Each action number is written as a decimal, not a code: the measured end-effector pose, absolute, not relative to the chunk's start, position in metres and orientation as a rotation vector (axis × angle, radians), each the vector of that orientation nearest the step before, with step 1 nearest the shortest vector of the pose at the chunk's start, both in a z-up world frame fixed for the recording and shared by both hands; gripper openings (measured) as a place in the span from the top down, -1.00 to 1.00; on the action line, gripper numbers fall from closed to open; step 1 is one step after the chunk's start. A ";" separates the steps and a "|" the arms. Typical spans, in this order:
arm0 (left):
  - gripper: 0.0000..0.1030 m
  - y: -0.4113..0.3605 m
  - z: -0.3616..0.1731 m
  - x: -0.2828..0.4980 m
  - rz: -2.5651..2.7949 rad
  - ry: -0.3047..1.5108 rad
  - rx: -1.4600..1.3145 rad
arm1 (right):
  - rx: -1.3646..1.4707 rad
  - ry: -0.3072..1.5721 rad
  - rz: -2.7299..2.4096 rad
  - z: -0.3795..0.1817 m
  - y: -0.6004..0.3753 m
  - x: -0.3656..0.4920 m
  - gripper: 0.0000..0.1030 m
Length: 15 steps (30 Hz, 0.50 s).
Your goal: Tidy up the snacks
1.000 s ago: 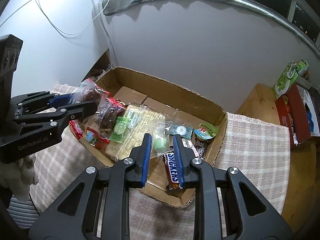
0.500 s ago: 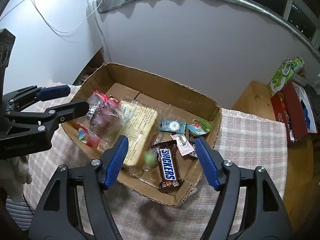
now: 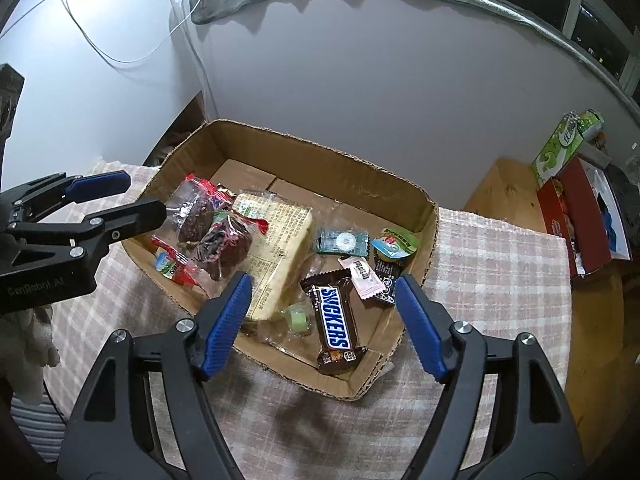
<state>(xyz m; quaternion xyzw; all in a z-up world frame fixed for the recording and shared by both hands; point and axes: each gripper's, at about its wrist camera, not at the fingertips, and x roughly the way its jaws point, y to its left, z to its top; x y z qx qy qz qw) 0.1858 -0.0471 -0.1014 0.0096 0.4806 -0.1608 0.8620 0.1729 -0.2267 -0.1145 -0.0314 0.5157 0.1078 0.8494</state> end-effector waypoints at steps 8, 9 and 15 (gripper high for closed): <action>-0.39 -0.035 -0.098 0.173 -0.311 1.016 0.011 | -0.048 1.098 0.211 -0.114 -0.231 0.162 -0.51; -0.39 -0.033 -0.098 0.171 -0.307 1.017 0.007 | -0.049 1.100 0.208 -0.115 -0.231 0.161 -0.52; -0.39 -0.027 -0.088 0.156 -0.290 1.001 -0.008 | -0.041 1.091 0.166 -0.103 -0.239 0.144 -0.52</action>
